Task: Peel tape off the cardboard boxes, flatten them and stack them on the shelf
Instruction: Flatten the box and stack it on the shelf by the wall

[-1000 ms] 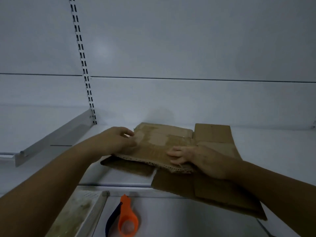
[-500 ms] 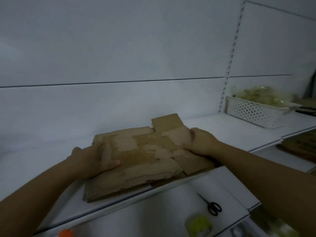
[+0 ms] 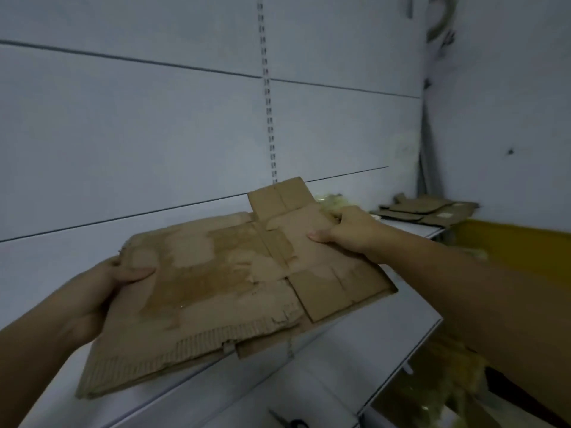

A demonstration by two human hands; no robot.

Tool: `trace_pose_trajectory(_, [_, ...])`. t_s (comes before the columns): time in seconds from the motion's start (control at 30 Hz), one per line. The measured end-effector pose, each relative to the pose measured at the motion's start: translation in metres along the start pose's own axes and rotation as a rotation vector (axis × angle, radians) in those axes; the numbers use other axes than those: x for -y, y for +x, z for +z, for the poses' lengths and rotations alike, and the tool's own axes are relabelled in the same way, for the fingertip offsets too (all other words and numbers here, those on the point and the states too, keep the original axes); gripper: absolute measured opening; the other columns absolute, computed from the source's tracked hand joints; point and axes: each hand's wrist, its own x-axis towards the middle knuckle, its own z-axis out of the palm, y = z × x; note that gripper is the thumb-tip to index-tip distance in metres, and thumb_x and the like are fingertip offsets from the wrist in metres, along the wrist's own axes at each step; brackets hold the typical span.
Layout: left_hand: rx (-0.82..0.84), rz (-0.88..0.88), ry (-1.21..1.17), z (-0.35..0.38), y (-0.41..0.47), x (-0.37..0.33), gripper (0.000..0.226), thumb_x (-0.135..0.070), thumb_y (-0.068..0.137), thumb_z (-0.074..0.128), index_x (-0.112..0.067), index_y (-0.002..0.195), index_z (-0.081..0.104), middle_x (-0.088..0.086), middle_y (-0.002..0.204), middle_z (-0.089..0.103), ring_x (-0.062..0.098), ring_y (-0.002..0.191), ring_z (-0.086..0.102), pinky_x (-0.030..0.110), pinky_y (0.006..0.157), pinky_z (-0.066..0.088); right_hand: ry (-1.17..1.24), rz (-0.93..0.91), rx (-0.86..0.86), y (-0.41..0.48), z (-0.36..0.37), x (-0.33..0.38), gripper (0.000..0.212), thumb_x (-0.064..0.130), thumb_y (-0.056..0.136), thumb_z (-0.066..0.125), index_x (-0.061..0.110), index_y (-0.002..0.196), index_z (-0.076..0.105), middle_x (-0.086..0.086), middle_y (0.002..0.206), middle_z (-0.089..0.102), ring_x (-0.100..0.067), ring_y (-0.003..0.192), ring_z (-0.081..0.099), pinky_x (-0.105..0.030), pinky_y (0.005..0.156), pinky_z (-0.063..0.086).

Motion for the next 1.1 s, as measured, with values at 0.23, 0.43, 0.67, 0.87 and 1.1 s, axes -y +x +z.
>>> trace_pose_trajectory(0.23, [0.304, 0.050, -0.188, 0.202, 0.033, -0.057, 0.037, -0.008, 0.067, 0.063, -0.010, 0.104, 0.065, 0.017, 0.091, 0.074, 0.033, 0.072, 0.072, 0.043, 0.054, 0.058, -0.005, 0.106, -0.254, -0.027, -0.188, -0.088, 0.043, 0.042, 0.077, 0.072, 0.013, 0.109, 0.065, -0.002, 0.094, 0.070, -0.020, 0.080, 0.067, -0.030, 0.068, 0.053])
trace_pose_trajectory(0.43, [0.371, -0.011, -0.239, 0.383, 0.073, -0.032, 0.036, 0.002, 0.079, 0.063, -0.012, 0.111, 0.055, 0.019, 0.100, 0.066, 0.035, 0.080, 0.065, 0.041, 0.064, 0.056, -0.271, 0.232, -0.476, -0.056, -0.293, -0.207, 0.056, 0.057, 0.085, 0.052, 0.013, 0.117, 0.063, -0.006, 0.110, 0.067, -0.021, 0.089, 0.062, -0.034, 0.073, 0.050])
trace_pose_trajectory(0.67, [0.519, -0.162, -0.348, 0.514, 0.153, 0.019, 0.053, 0.009, 0.075, 0.062, -0.015, 0.120, 0.049, 0.019, 0.110, 0.062, 0.040, 0.094, 0.063, 0.047, 0.069, 0.054, -0.473, 0.408, -0.520, -0.034, -0.351, -0.310, 0.052, 0.057, 0.086, 0.049, 0.014, 0.113, 0.062, -0.009, 0.113, 0.066, -0.020, 0.085, 0.058, -0.034, 0.076, 0.047])
trace_pose_trajectory(0.87, [0.645, -0.216, -0.330, 0.618, 0.226, 0.030, 0.052, 0.006, 0.076, 0.064, -0.018, 0.120, 0.050, 0.014, 0.105, 0.065, 0.034, 0.090, 0.064, 0.040, 0.062, 0.054, -0.689, 0.511, -0.526, 0.010, -0.423, -0.362, 0.055, 0.057, 0.088, 0.046, 0.009, 0.112, 0.059, -0.012, 0.110, 0.064, -0.021, 0.083, 0.055, -0.032, 0.078, 0.046])
trace_pose_trajectory(1.1, [0.744, -0.225, -0.293, 0.741, 0.279, 0.019, 0.064, 0.009, 0.078, 0.061, -0.019, 0.133, 0.043, 0.017, 0.118, 0.061, 0.038, 0.097, 0.062, 0.044, 0.068, 0.053, -0.807, 0.595, -0.545, 0.043, -0.511, -0.430, 0.056, 0.059, 0.089, 0.044, 0.007, 0.104, 0.057, -0.007, 0.088, 0.058, -0.020, 0.076, 0.053, -0.031, 0.070, 0.042])
